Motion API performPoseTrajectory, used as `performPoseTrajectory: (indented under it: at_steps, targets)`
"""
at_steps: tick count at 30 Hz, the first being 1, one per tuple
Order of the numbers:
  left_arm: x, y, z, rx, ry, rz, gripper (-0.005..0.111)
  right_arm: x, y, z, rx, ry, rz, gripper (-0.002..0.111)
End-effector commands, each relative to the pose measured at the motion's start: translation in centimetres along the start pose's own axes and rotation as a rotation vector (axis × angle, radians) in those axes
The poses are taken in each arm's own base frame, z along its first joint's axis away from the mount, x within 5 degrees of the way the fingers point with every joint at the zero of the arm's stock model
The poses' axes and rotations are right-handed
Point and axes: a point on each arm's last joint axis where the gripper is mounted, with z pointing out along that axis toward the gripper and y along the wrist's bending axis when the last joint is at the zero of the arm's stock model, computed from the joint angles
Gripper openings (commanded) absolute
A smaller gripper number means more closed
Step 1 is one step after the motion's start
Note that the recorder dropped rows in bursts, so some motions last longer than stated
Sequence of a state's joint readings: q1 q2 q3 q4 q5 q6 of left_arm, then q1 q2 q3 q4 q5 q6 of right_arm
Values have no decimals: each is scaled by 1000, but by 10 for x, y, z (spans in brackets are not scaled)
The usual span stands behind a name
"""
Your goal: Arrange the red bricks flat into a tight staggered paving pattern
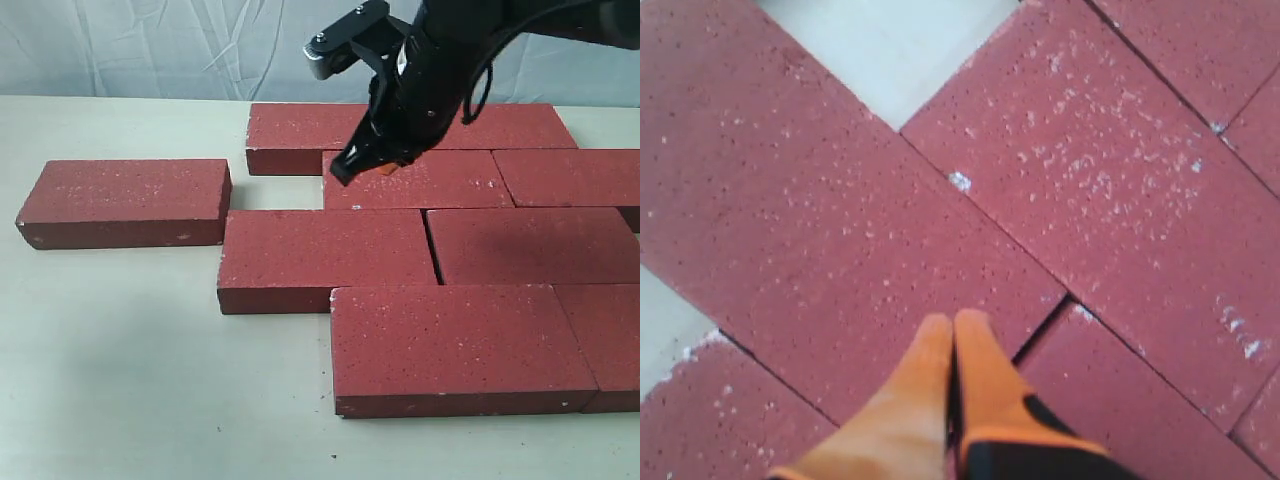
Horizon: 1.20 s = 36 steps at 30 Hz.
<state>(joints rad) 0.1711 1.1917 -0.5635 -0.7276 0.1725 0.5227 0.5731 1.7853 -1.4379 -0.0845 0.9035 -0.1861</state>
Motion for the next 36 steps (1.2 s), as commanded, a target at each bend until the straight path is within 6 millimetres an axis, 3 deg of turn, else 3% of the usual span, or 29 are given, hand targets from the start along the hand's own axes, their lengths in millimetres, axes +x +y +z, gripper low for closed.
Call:
performPoseTrajectory:
  at_steps: [1,7,10,15,23,31,36]
  targets:
    - [-8,6,26,-63,-20,-47,0,22,1,-6,-14,16,-10,-1]
    - [-37,4,75,-37,68,-3,0,46,13,2,-76,50,-26,-1]
    - [-53,1,92,-7,108,74,0,44,15,3,-99,25,2,-1]
    - [-59,13,121,-23,205,89,0,38,25,0,-212,-37,81,-1]
    - [-37,43,150,-68,321,5,0,33,35,-3,-326,-95,75,-1]
    - [-21,45,185,-43,431,-11,0,31,34,-3,-319,-114,81,-1]
    - [-17,43,192,-30,450,-49,0,29,35,0,-332,-133,64,-1]
